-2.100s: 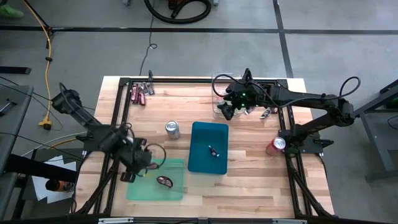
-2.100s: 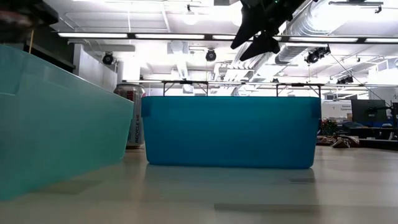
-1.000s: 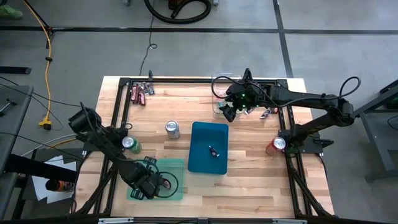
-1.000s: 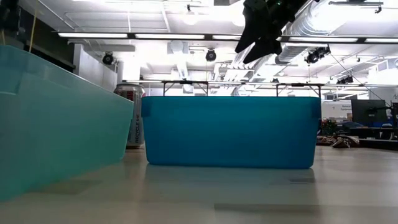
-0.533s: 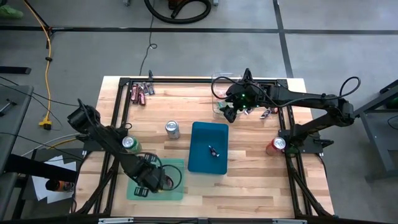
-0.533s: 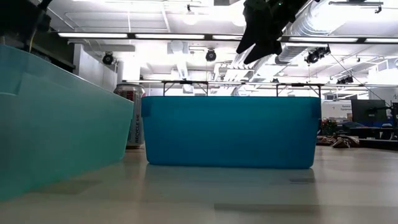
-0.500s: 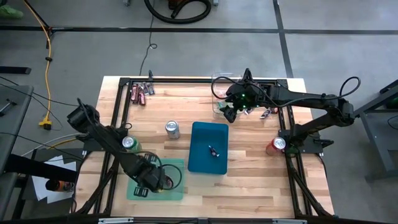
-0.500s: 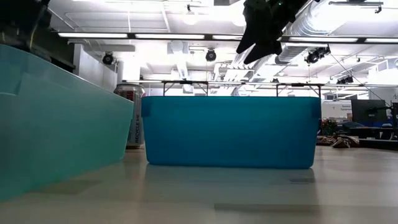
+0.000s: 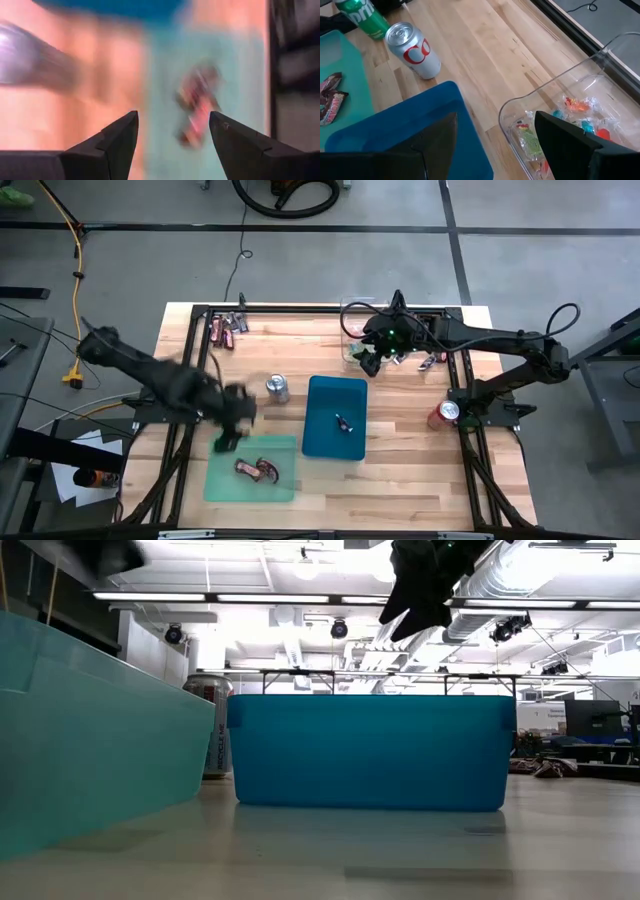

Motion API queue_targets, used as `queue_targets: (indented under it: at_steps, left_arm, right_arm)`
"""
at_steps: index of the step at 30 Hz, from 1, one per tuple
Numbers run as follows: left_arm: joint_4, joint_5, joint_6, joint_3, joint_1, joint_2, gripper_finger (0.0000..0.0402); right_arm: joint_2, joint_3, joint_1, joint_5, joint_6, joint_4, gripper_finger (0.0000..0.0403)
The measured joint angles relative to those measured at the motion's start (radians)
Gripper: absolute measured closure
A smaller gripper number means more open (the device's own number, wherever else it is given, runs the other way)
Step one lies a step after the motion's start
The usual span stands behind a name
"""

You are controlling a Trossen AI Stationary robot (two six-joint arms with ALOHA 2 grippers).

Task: Sort candy
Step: Put the brown-white chocolate into the blue bin

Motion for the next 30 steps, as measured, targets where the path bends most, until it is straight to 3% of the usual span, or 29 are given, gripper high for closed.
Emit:
queue_targets:
  at_steps: [5,9,12,15,18,21,26,30]
  left_arm:
    - [0.105,-0.211,0.051,0.001,0.273,-0.136,0.0170]
    - [0.190,-0.226,0.136,-0.008,0.490,-0.178,0.0170]
    - [0.345,-0.155,0.198,-0.071,0.631,-0.201,0.0170]
    - [0.611,0.025,0.209,-0.178,0.745,-0.214,0.0170]
    - [0.891,0.204,0.160,-0.302,0.820,-0.207,0.0174]
    - [1.101,0.284,0.071,-0.391,0.850,-0.192,0.0181]
    - [1.167,0.309,0.043,-0.427,0.856,-0.191,0.0191]
    - [1.168,0.311,0.044,-0.427,0.856,-0.198,0.0194]
  right_arm:
    - [0.000,0.000,-0.031,0.000,0.050,0.000,0.0141]
    - [0.000,0.000,-0.061,0.001,0.086,-0.001,0.0141]
    - [0.000,0.000,-0.077,-0.005,0.107,0.003,0.0141]
    - [0.000,0.000,-0.088,-0.058,0.124,0.028,0.0141]
    - [0.000,0.000,-0.085,-0.146,0.122,0.082,0.0141]
    - [0.000,0.000,-0.072,-0.206,0.124,0.142,0.0141]
    - [0.000,0.000,-0.058,-0.182,0.185,0.164,0.0141]
    - [0.000,0.000,-0.070,-0.040,0.301,0.140,0.0141]
